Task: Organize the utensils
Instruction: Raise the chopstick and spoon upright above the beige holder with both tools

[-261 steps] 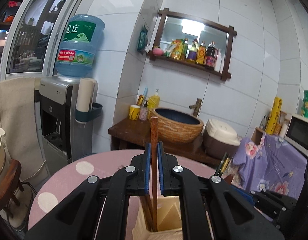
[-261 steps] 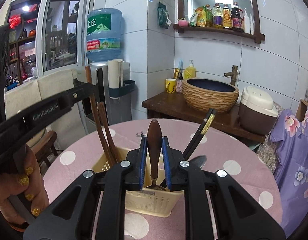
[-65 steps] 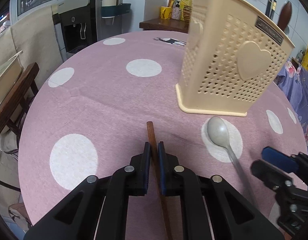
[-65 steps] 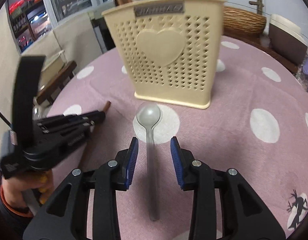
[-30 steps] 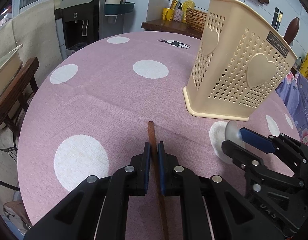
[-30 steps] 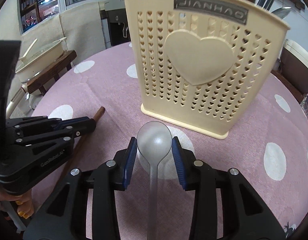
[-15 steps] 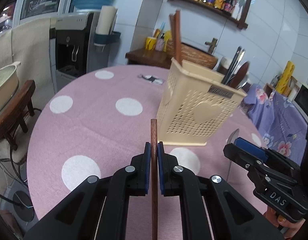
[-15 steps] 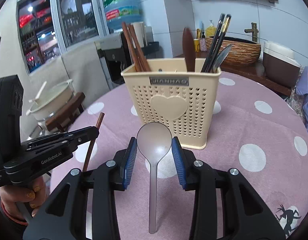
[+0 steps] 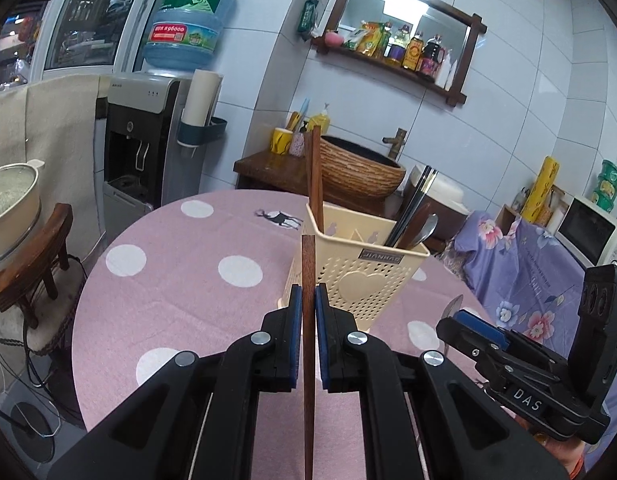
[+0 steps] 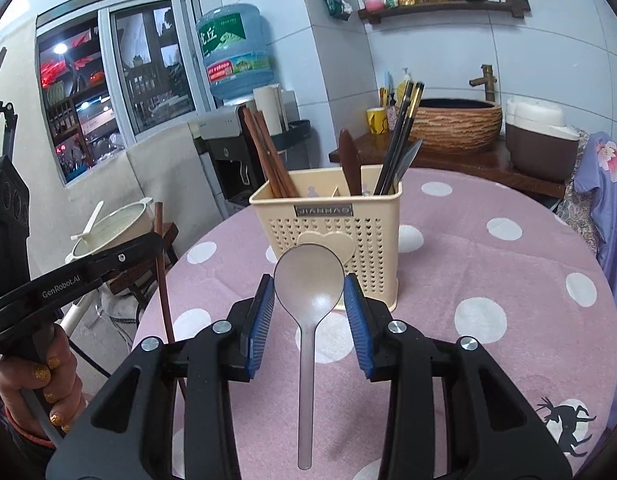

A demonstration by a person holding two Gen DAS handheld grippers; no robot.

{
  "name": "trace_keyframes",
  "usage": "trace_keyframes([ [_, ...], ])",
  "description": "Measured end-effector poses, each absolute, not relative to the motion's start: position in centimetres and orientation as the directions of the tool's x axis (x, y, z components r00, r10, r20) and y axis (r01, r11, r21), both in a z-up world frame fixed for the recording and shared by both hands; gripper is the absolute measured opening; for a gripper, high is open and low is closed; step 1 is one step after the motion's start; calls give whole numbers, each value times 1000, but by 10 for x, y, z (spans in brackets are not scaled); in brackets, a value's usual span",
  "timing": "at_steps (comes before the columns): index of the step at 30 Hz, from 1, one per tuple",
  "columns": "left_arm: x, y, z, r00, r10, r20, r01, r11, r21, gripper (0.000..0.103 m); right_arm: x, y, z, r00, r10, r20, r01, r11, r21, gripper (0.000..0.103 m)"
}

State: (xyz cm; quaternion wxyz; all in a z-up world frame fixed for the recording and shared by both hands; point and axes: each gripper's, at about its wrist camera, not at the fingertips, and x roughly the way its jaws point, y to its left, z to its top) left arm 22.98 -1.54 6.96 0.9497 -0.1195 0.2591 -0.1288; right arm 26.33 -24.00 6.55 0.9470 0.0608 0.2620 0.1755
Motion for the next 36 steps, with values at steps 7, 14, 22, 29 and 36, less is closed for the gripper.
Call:
trace_keyframes([
  [7, 226, -15, 75, 841, -312, -443, 190, 936, -297, 8, 258, -239, 69, 817, 356, -454, -295, 934, 203, 37],
  [14, 225, -14, 80, 851, -312, -423, 196, 935, -295, 8, 260, -239, 69, 820, 351, -452, -289, 936, 202, 37],
  [22, 231, -15, 103, 861, -340, -377, 238, 926, -292, 8, 264, -239, 79, 832, 339, -438, -286, 940, 184, 37],
  [29, 245, -15, 156, 874, -386, -296, 300, 906, -298, 8, 280, -240, 119, 856, 333, -395, -301, 943, 143, 37],
  [36, 273, -27, 233, 909, -357, -214, 310, 924, -225, 8, 309, -241, 193, 909, 310, -280, -294, 951, 98, 37],
])
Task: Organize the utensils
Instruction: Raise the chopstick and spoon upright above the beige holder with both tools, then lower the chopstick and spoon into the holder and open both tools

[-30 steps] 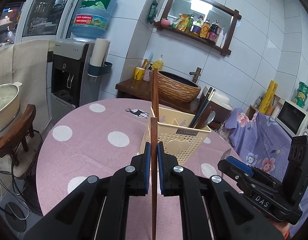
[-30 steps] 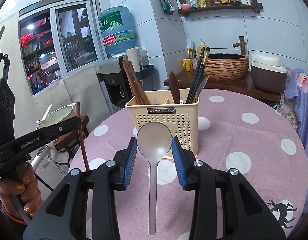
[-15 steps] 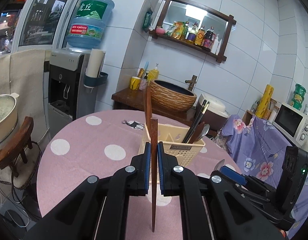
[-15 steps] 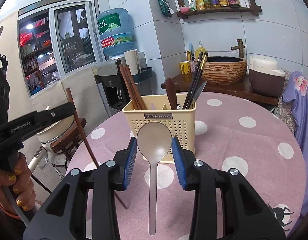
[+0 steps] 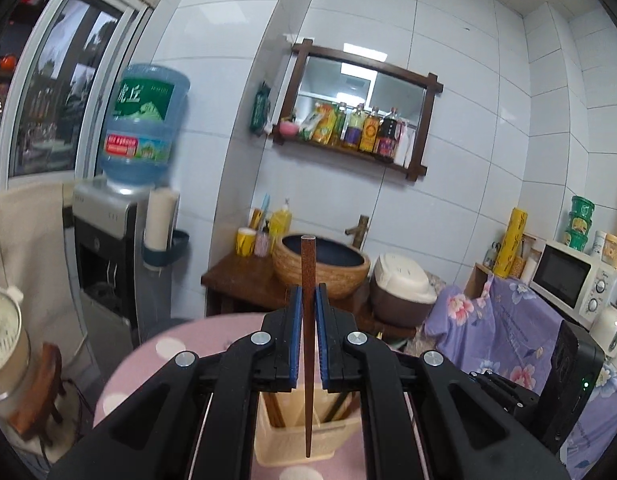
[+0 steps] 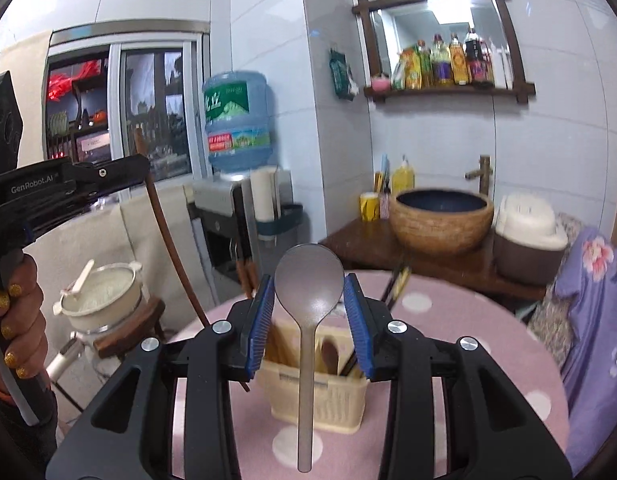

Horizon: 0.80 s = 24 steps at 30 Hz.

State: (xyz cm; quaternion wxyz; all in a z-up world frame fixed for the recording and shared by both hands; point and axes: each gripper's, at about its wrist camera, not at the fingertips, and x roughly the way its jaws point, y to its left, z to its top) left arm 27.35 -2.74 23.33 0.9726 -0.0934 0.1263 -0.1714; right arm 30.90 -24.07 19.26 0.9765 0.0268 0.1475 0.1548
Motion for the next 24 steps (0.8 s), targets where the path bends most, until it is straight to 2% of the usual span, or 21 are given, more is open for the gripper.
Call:
trace_keyframes([
  [3, 295, -33, 250, 918, -339, -205, 291, 928, -231, 8, 336, -241, 216, 937, 263, -228, -251, 965, 82, 37],
  [7, 323, -41, 242, 921, -318, -224, 264, 934, -240, 8, 376, -242, 220, 964, 192, -184, -182, 981, 69, 37],
  [14, 342, -49, 191, 908, -302, -289, 239, 942, -235, 8, 399, -238, 165, 975, 131, -181, -123, 991, 54, 37],
  [24, 334, -55, 138, 902, -279, -328, 222, 954, -201, 8, 374, -239, 111, 971, 115, -212, -105, 993, 58, 37],
])
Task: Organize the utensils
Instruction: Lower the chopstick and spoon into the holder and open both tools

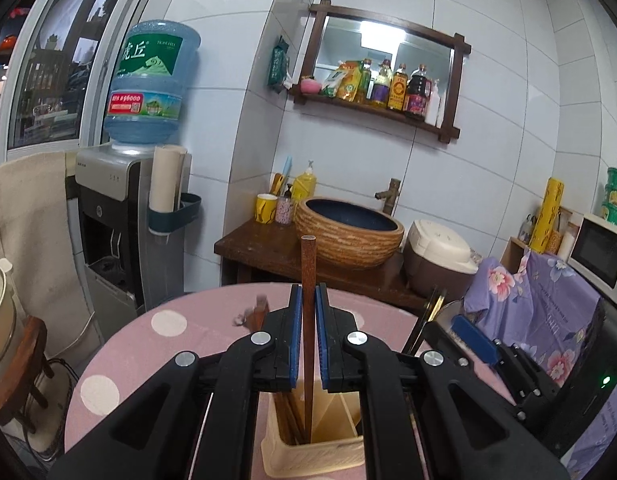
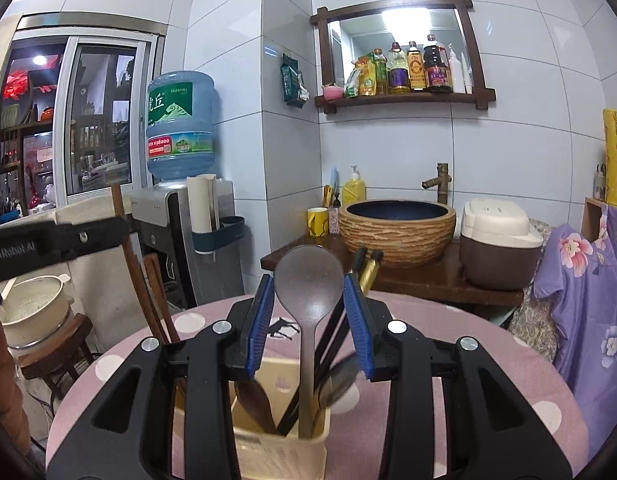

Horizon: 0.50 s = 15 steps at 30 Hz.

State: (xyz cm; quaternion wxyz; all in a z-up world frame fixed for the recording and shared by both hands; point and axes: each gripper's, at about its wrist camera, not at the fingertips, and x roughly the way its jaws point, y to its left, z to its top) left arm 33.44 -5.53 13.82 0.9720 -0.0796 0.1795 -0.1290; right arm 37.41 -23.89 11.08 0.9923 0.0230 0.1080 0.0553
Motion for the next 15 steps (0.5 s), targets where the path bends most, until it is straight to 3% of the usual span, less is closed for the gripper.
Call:
trace_keyframes([
  [8, 332, -55, 98, 871, -282, -402, 213, 954, -210, 7, 359, -244, 94, 967, 122, -223, -111, 992, 63, 37],
  [10, 331, -55, 96, 870, -282, -404, 211, 954, -211, 7, 356, -245, 93, 969, 114, -220, -104, 993, 56, 44],
  [15, 321, -53, 101, 873, -297, -386, 224, 949, -224, 7, 354, -256, 96, 960, 135, -245, -112, 988, 106, 47],
])
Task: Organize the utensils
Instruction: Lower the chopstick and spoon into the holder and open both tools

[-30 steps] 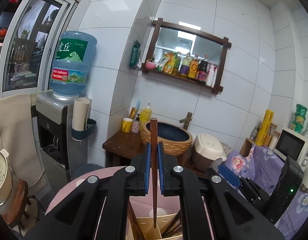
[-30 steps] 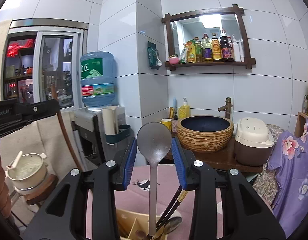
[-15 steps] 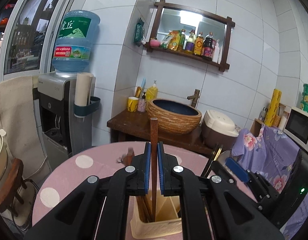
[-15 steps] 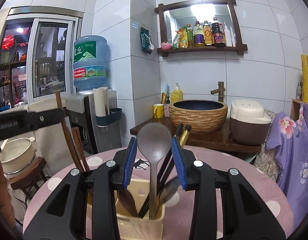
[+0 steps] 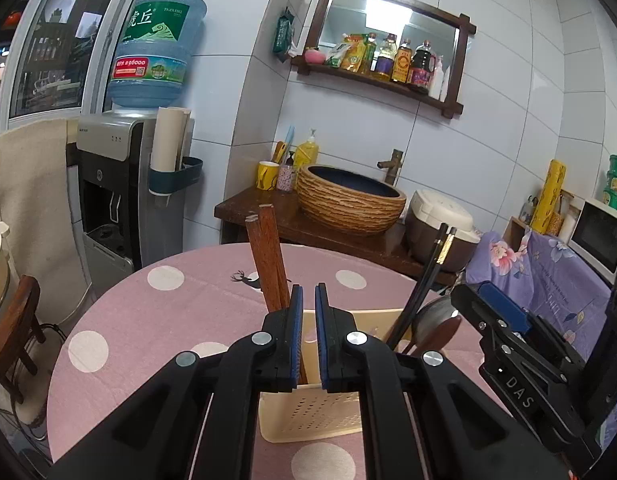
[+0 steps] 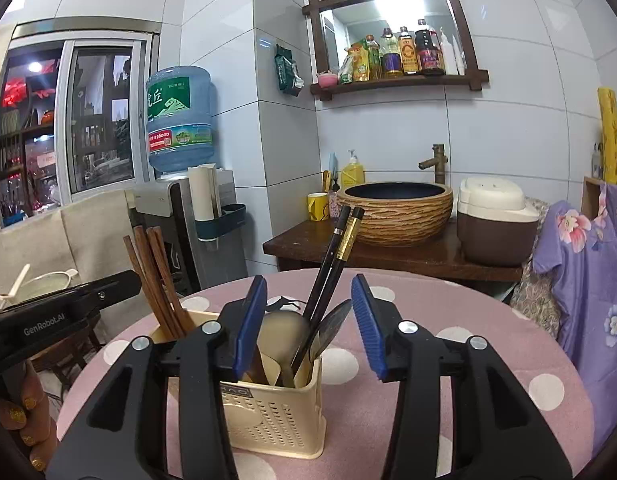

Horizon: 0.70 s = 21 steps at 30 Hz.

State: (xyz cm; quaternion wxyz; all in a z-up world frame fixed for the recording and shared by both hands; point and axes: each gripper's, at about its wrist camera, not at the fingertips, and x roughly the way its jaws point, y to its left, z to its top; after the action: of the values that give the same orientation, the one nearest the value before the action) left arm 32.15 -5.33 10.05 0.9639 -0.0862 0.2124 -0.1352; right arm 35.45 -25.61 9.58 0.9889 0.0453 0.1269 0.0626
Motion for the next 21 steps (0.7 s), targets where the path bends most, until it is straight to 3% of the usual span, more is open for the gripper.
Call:
trace_keyframes([
  [5, 305, -48, 102, 881, -302, -365, 235, 948, -216, 11, 332, -266, 99, 958, 152, -242, -120, 982, 143, 51],
  [9, 282, -37, 94, 885, -309, -349, 235, 942, -239, 48, 306, -274, 95, 946, 188, -263, -143, 973, 183, 55],
  [11, 269, -33, 88, 887, -308, -344, 235, 943, -237, 54, 289, -274, 90, 941, 195, -275, -150, 973, 175, 57],
  [13, 252, -30, 80, 891, -300, -340, 235, 947, -219, 69, 270, -273, 81, 942, 176, -287, -137, 979, 152, 68],
  [15, 232, -28, 70, 903, -285, -322, 231, 953, -197, 85, 250, -271, 70, 940, 177, -291, -141, 980, 139, 69],
  [18, 200, -25, 54, 920, -262, -290, 222, 961, -164, 98, 215, -259, 42, 936, 144, -322, -121, 989, 89, 76],
  [19, 187, -24, 47, 926, -254, -280, 218, 964, -154, 98, 204, -255, 33, 936, 128, -328, -109, 991, 77, 80],
  [21, 165, -23, 37, 930, -246, -272, 216, 967, -137, 98, 178, -246, 16, 939, 80, -335, -72, 997, 37, 81],
])
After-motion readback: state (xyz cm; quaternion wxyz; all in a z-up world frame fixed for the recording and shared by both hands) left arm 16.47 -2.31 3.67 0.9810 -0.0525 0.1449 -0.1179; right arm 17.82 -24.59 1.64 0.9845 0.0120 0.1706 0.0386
